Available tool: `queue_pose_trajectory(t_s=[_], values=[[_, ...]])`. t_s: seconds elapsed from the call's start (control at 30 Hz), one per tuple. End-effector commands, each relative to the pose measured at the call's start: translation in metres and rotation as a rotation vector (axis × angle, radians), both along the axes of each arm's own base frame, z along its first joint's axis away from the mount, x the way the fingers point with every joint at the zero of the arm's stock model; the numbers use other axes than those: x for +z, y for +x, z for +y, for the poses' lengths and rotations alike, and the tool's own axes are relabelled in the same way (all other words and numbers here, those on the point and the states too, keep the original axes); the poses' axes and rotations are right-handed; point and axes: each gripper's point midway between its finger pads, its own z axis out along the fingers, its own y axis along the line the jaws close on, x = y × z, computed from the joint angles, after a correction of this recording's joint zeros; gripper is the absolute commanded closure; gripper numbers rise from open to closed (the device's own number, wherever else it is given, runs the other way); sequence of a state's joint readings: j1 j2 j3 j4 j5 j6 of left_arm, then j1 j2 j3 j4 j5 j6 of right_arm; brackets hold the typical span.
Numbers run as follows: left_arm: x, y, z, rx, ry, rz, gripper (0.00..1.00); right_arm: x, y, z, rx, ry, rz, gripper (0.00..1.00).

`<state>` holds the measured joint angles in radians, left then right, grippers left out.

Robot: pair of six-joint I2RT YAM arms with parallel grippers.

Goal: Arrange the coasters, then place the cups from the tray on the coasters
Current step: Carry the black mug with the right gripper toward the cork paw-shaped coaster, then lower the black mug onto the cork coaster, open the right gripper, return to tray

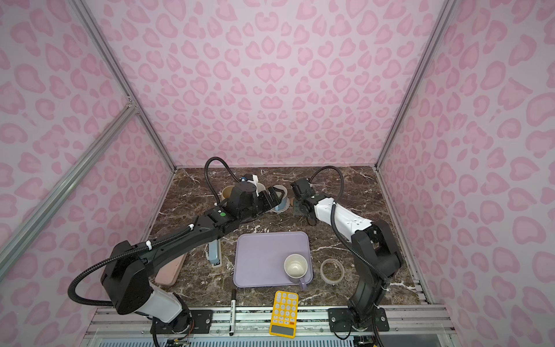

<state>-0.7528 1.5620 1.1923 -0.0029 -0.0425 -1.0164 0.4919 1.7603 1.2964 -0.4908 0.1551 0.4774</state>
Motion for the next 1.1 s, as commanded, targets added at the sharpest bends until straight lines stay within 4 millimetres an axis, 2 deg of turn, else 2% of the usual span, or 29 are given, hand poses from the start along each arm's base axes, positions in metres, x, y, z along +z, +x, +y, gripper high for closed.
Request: queue_pose_trajectory(t_s=[0.0, 0.17, 0.63, 0.73, 1.03, 1.07], values=[[0.012, 0.011, 0.003, 0.064, -0.047, -0.031, 0.03, 0.002, 0.017, 0.007, 0.004, 0.013, -0.048, 1.00], [0.011, 0.012, 0.007, 0.082, -0.033, -0.036, 0.03, -0.007, 0.027, 0.009, 0.009, -0.022, -0.041, 1.00], [0.007, 0.010, -0.001, 0.047, -0.041, -0.017, 0.03, -0.027, 0.042, 0.002, -0.005, -0.036, -0.032, 1.00], [0.007, 0.010, -0.001, 0.048, -0.038, -0.019, 0.03, -0.033, 0.042, 0.004, 0.000, -0.034, -0.019, 1.00], [0.005, 0.009, -0.003, 0.039, -0.032, -0.013, 0.03, -0.038, 0.037, -0.006, -0.018, -0.053, 0.001, 1.00], [0.004, 0.009, -0.004, 0.036, -0.032, -0.011, 0.03, -0.038, 0.036, -0.008, -0.020, -0.061, 0.006, 0.96]])
